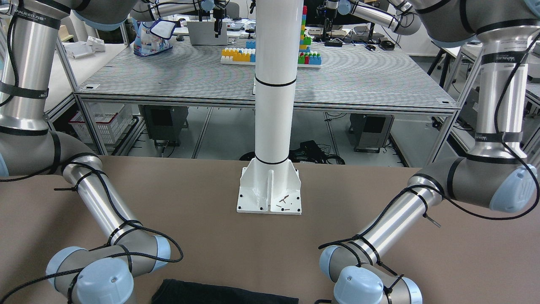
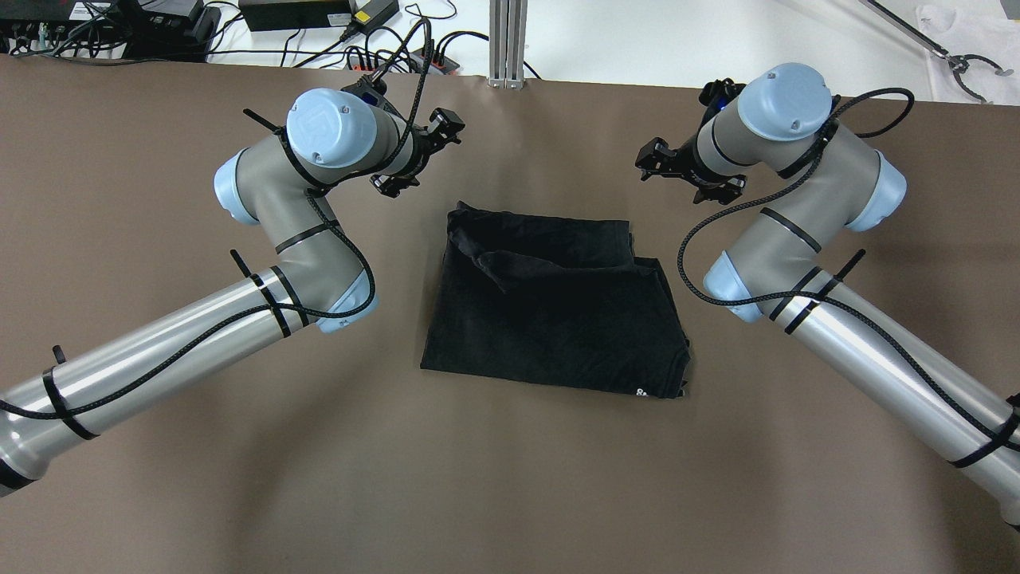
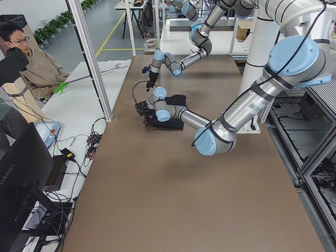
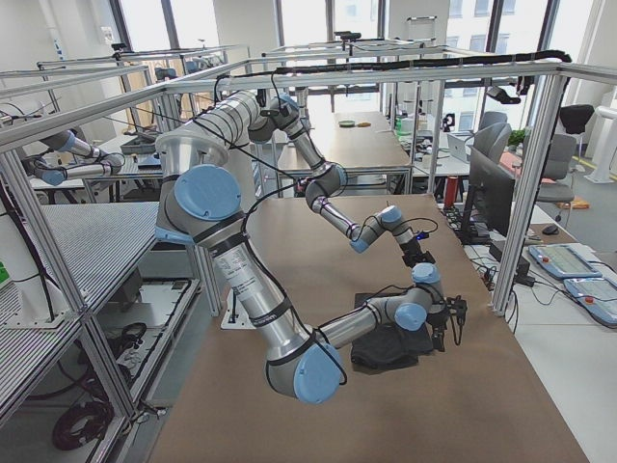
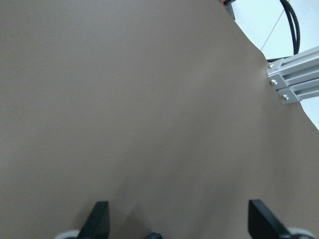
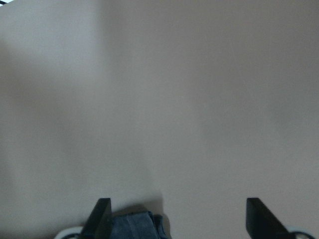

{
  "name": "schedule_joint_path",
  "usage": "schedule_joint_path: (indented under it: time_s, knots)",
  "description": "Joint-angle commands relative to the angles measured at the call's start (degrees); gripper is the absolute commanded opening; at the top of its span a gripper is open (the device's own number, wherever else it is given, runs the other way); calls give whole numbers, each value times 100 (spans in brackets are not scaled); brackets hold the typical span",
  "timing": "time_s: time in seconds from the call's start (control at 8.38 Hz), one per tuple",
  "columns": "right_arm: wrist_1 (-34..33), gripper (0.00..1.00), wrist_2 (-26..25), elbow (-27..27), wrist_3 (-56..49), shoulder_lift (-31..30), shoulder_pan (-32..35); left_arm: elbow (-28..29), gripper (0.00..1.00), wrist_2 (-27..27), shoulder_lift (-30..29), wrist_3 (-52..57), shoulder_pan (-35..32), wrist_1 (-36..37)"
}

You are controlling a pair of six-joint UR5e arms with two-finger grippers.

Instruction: Fold clothes

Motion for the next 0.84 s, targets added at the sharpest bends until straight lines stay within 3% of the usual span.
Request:
schedule_joint_path:
  time_s: [0.0, 0.24, 0.48, 0.72]
  knots:
    - [-51, 95, 46, 1082, -725, -560, -97, -308, 100, -200, 41, 27, -24, 42]
    - [-148, 95, -5, 1834, -710, -817, -938, -544, 100, -270, 102, 53, -137, 42]
    - [-262, 95, -968, 1837, -770, -669, -1781, -939, 100, -953, 435, 150, -602, 33]
    - [-1068, 95, -1306, 1575, -954, -38, -2014, -1335, 100, -1132, 769, 150, -771, 42]
